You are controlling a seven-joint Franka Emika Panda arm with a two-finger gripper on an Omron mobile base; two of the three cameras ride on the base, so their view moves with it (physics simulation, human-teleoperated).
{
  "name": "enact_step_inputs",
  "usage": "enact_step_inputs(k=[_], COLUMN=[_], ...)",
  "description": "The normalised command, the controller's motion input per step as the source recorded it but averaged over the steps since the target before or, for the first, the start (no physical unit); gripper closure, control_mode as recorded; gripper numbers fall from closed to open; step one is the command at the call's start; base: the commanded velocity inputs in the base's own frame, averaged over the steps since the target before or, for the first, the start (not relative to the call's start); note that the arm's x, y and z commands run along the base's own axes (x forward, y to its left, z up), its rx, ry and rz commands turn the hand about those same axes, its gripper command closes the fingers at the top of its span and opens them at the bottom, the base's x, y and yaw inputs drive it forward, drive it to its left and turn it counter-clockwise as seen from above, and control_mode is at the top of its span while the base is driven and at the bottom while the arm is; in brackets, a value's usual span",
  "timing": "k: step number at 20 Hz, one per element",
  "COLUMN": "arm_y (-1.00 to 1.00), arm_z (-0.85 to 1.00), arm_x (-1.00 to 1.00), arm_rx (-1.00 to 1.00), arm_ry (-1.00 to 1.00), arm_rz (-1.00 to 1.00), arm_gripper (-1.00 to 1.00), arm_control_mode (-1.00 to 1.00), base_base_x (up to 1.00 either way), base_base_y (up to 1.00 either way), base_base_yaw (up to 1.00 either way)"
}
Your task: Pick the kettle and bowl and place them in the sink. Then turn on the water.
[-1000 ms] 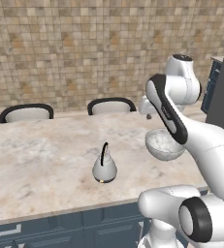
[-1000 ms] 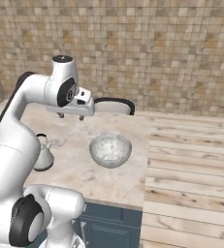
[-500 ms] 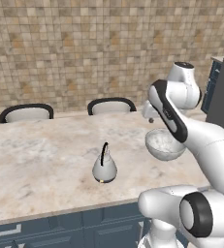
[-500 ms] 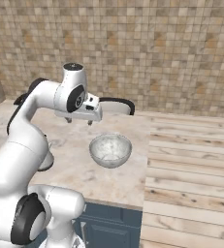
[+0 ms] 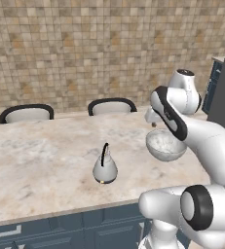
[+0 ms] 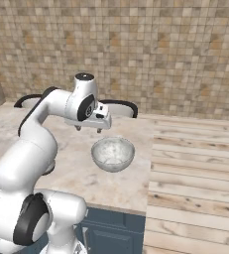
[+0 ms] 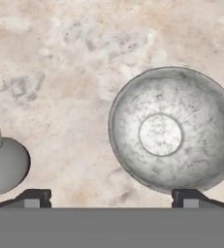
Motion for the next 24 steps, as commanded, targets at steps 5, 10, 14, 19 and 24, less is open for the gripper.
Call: enact_step_inputs(k=[5, 10, 14, 19, 24], arm_y=[-0.1, -0.08, -0.03, 0.0, 0.02], arm_z=[-0.3, -0.26, -0.26, -0.23, -0.23], arm_x=[0.23, 0.15, 0.06, 0.0, 0.0], arm_rx=[0.0, 0.0, 0.0, 0.0, 0.0], arm_ry=[0.02, 0.03, 0.03, 0.07, 0.06], arm_rz=[0.0, 0.0, 0.0, 0.0, 0.0], arm_gripper=[-1.0, -1.0, -1.0, -1.0, -1.0], arm_control_mode=[-1.0, -1.0, -1.0, -1.0, -1.0], base_base_x=[0.0, 0.0, 0.0, 0.0, 0.0], base_base_y=[0.0, 0.0, 0.0, 0.0, 0.0], base_base_yaw=[0.0, 0.0, 0.0, 0.0, 0.0])
